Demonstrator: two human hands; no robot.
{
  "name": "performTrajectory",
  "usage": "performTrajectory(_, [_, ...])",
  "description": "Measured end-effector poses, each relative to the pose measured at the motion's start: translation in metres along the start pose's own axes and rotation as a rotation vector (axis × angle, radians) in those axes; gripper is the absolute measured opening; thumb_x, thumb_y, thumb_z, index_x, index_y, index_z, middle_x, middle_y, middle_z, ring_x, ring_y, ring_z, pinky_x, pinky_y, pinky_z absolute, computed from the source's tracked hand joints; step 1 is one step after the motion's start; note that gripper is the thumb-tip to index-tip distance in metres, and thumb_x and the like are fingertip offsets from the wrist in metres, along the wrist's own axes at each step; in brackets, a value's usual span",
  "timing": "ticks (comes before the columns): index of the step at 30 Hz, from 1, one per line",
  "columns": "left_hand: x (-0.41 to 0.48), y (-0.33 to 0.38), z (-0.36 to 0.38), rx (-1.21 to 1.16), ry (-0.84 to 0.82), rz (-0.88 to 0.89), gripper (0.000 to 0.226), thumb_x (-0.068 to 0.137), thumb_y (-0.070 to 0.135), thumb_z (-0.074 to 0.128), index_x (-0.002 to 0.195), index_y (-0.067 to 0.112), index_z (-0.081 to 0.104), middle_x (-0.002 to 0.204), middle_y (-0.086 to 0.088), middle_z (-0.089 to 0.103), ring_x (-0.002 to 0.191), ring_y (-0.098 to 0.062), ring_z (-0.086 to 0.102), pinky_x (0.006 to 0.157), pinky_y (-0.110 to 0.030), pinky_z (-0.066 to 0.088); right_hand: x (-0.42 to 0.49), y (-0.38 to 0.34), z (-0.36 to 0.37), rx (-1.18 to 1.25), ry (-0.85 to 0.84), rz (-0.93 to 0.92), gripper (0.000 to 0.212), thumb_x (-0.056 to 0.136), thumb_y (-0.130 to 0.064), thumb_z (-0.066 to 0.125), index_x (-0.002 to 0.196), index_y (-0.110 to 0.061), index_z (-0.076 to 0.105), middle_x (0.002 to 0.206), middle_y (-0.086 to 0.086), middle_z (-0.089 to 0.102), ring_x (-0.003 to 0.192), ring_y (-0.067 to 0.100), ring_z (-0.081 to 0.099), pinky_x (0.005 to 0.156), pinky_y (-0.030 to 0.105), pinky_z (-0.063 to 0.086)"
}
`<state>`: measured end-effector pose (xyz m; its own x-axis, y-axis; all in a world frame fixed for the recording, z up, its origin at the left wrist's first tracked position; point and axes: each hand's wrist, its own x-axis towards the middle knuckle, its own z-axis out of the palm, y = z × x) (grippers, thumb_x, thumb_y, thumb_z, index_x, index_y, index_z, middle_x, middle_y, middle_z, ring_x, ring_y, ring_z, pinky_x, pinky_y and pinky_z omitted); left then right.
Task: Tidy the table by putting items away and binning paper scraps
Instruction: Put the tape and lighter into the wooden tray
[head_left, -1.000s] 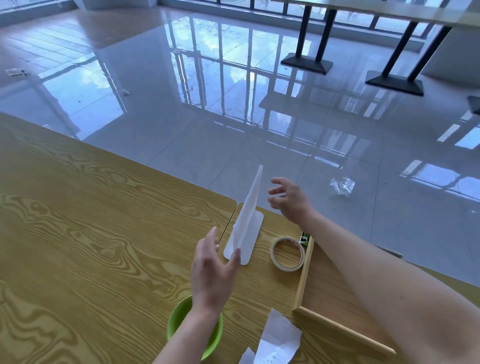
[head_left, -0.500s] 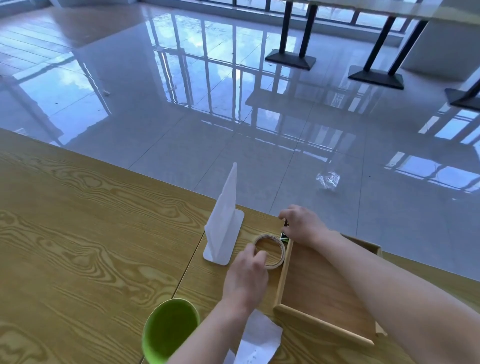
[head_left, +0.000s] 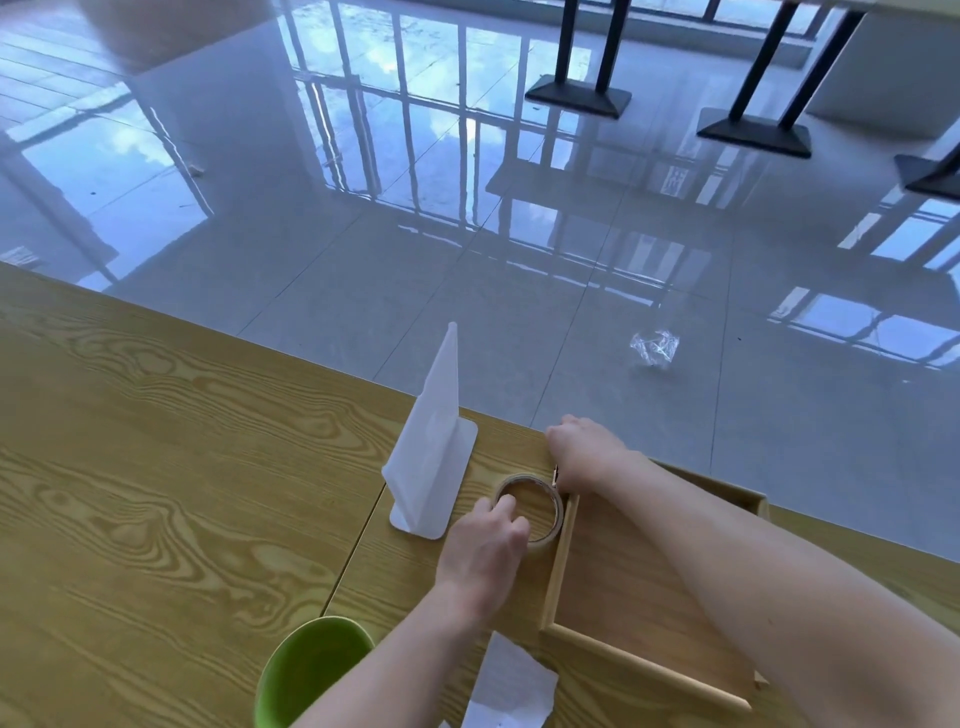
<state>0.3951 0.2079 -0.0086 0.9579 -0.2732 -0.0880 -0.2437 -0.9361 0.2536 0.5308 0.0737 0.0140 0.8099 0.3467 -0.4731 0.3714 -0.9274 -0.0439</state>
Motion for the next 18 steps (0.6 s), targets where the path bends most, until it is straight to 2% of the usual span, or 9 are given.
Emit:
performTrajectory(4, [-0.004,-0.004,0.001,-0.009,0.009,-0.040,0.009,0.084,0.012,0.068,0.075,0.010,0.066,0.078,-0.003,0.058,0.071,-0.020,0.052,0.050,-0.030,0.052,0.001,0.002,0.004,-0.030,0.016,-0.029,0.036,0.074,-0.022,0.078,0.104,-0.014,0.059,0.110,0.008,0.052,0.106,0.027,0.052,0.089,0.036,0.050])
performTrajectory(8, [-0.011,-0.004,-0.003,-0.015,0.030,-0.085,0.010,0.079,0.008,0.071,0.072,0.011,0.065,0.077,-0.002,0.059,0.070,-0.019,0.051,0.046,-0.028,0.045,0.001,-0.004,0.005,0.022,0.102,-0.084,0.021,0.078,-0.016,0.066,0.097,-0.017,0.056,0.107,0.007,0.052,0.103,0.025,0.050,0.087,0.034,0.048])
performTrajectory(12, [-0.019,0.001,-0.017,-0.092,0.124,-0.111,0.011,0.085,0.012,0.066,0.074,0.011,0.063,0.080,-0.003,0.059,0.072,-0.018,0.050,0.050,-0.030,0.046,-0.008,-0.004,-0.003,0.186,0.272,-0.068,0.019,0.076,-0.015,0.063,0.087,-0.015,0.048,0.099,0.007,0.051,0.099,0.027,0.047,0.079,0.030,0.043])
performTrajectory(14, [-0.025,0.006,-0.026,-0.116,0.157,-0.093,0.012,0.088,0.016,0.063,0.077,0.011,0.063,0.083,-0.002,0.059,0.075,-0.018,0.050,0.055,-0.031,0.050,-0.020,0.003,-0.008,0.265,0.350,-0.046,0.025,0.074,-0.018,0.065,0.095,-0.012,0.052,0.100,0.007,0.053,0.100,0.028,0.047,0.083,0.033,0.045])
performTrajectory(18, [-0.034,0.028,-0.039,-0.163,0.201,0.011,0.012,0.089,0.018,0.062,0.080,0.012,0.064,0.086,-0.001,0.060,0.079,-0.019,0.051,0.058,-0.033,0.051,-0.064,0.029,-0.008,0.392,0.454,0.023,0.059,0.072,-0.026,0.071,0.125,-0.011,0.052,0.110,0.009,0.059,0.106,0.029,0.050,0.090,0.035,0.042])
